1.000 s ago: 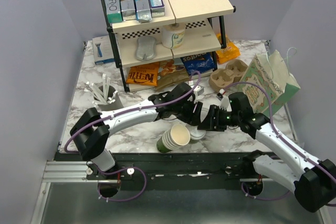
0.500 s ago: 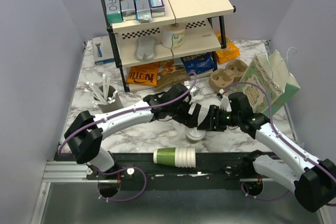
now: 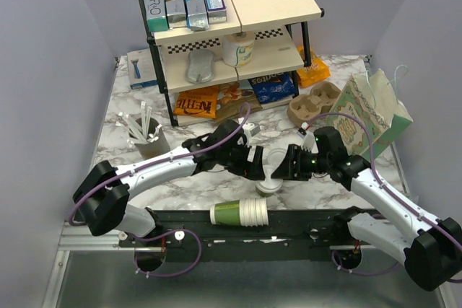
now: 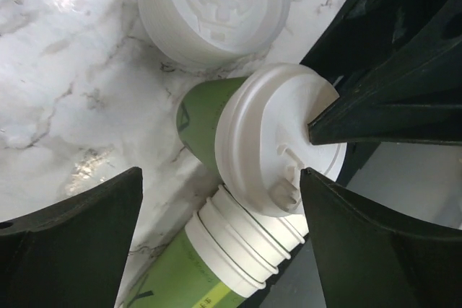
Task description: Pack the takeout coffee
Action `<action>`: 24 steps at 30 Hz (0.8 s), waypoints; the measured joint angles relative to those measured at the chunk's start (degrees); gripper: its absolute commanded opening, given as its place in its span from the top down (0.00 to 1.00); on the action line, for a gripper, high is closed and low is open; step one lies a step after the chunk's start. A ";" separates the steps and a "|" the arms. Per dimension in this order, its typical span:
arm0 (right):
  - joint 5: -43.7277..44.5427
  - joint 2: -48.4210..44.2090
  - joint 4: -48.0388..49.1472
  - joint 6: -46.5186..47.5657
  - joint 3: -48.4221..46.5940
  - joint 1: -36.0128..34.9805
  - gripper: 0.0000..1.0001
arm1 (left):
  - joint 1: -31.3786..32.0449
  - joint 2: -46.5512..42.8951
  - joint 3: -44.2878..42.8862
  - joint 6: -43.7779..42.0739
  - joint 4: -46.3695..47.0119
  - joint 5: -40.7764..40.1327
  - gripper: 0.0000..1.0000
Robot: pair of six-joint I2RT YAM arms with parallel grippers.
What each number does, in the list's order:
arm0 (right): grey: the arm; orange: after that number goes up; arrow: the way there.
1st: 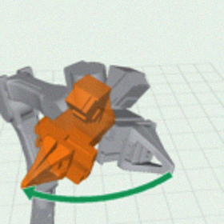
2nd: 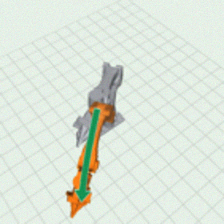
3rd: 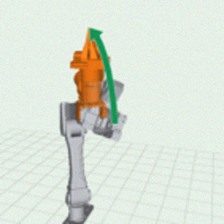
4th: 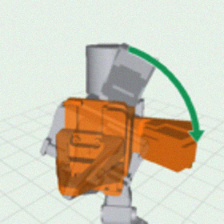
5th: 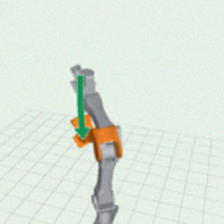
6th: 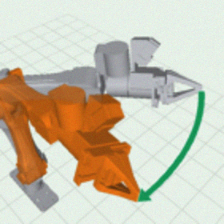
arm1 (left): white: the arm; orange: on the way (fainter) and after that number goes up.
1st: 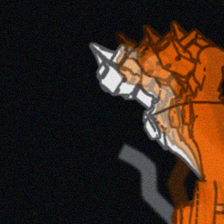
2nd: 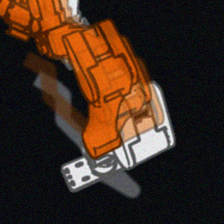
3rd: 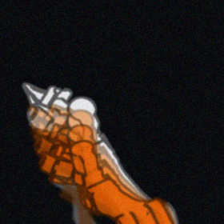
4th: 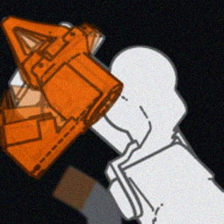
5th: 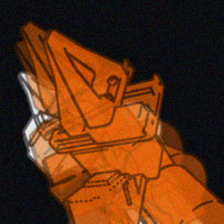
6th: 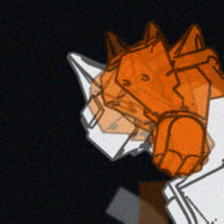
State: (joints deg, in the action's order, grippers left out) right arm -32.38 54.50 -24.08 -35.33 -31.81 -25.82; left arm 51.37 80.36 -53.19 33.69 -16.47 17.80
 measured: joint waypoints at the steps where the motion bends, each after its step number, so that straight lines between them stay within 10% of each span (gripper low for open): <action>1: 0.00 0.00 -0.02 0.00 0.00 0.00 0.37 | 0.00 0.00 0.68 0.39 0.55 0.63 0.16; 18: -0.02 0.61 0.11 -0.68 0.15 0.00 0.44 | -0.48 0.92 5.16 6.54 10.49 7.87 0.69; 24: -0.02 0.63 0.17 -0.87 0.28 0.00 0.44 | -0.79 0.98 6.19 7.37 12.33 8.26 0.63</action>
State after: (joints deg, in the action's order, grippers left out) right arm -32.40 55.13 -23.90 -36.21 -31.53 -25.82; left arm 50.59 81.34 -47.00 41.06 -4.14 26.06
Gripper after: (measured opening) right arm 0.566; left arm 0.436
